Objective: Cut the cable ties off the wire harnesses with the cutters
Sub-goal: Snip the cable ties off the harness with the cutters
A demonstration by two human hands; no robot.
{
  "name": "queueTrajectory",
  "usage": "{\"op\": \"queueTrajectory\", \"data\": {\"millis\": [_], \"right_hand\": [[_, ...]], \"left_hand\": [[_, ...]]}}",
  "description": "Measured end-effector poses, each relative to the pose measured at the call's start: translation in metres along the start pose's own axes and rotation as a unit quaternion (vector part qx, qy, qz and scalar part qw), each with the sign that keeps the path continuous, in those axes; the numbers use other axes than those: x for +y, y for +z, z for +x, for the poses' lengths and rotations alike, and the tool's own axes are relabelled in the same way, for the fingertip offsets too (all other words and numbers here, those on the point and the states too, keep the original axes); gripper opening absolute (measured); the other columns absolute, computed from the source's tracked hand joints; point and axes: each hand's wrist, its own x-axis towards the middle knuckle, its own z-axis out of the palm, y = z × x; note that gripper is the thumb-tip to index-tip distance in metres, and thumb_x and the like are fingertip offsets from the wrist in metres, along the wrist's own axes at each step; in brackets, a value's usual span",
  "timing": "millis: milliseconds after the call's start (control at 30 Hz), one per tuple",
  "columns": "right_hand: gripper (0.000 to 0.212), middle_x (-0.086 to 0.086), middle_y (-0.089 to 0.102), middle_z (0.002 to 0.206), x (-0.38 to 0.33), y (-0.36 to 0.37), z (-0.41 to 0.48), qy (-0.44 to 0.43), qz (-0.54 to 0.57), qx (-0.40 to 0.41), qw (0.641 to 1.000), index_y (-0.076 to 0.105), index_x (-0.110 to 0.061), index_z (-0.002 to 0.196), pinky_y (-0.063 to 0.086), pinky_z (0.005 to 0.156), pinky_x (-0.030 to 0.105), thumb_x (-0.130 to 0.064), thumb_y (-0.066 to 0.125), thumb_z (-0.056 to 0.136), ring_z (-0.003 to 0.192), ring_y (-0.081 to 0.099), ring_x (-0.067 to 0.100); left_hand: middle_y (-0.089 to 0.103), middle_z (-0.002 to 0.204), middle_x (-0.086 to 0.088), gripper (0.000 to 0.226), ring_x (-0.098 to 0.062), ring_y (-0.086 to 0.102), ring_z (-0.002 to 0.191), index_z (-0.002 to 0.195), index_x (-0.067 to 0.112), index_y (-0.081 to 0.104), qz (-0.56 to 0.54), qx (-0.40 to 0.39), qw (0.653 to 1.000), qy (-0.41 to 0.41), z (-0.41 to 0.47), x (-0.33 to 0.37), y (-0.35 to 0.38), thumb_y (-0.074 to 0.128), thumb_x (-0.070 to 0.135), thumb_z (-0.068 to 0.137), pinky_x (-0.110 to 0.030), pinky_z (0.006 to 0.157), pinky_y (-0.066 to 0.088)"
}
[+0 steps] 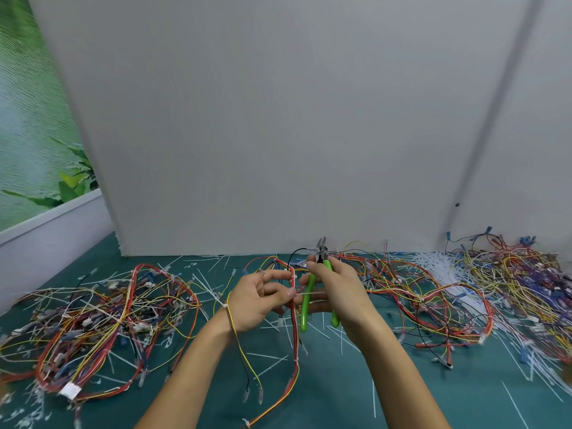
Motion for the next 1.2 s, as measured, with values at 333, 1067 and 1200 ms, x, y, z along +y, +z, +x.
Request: {"op": "queueTrajectory", "data": {"millis": [333, 1067, 1200], "right_hand": [[0.014, 0.012, 0.068, 0.09, 0.0, -0.006, 0.002, -0.007, 0.0, 0.011, 1.0, 0.062, -0.011, 0.111, 0.062, 0.06, 0.04, -0.022, 0.059, 0.103, 0.07, 0.075, 0.036], [0.017, 0.013, 0.069, 0.089, 0.003, -0.012, 0.004, 0.029, -0.048, -0.004, 0.998, 0.063, -0.012, 0.112, 0.063, 0.06, 0.041, -0.026, 0.06, 0.103, 0.067, 0.075, 0.033], [0.017, 0.016, 0.074, 0.095, 0.004, -0.012, 0.004, 0.042, -0.067, -0.024, 0.997, 0.062, -0.014, 0.115, 0.063, 0.065, 0.045, -0.025, 0.061, 0.102, 0.068, 0.075, 0.034]], "left_hand": [[0.077, 0.093, -0.016, 0.045, -0.026, 0.075, 0.084, 0.125, 0.005, 0.062, -0.042, 0.05, 0.998, -0.002, 0.006, -0.003, -0.008, 0.076, 0.012, 0.083, -0.038, 0.074, 0.06], [0.075, 0.098, -0.015, 0.046, -0.027, 0.072, 0.084, 0.12, 0.007, 0.061, -0.201, 0.111, 0.973, 0.023, 0.005, 0.008, -0.015, 0.074, 0.016, 0.077, -0.026, 0.057, 0.055], [0.074, 0.096, -0.017, 0.044, -0.028, 0.074, 0.083, 0.122, 0.008, 0.057, -0.27, 0.124, 0.955, 0.026, 0.005, 0.012, -0.017, 0.071, 0.011, 0.08, -0.029, 0.058, 0.059]]}}
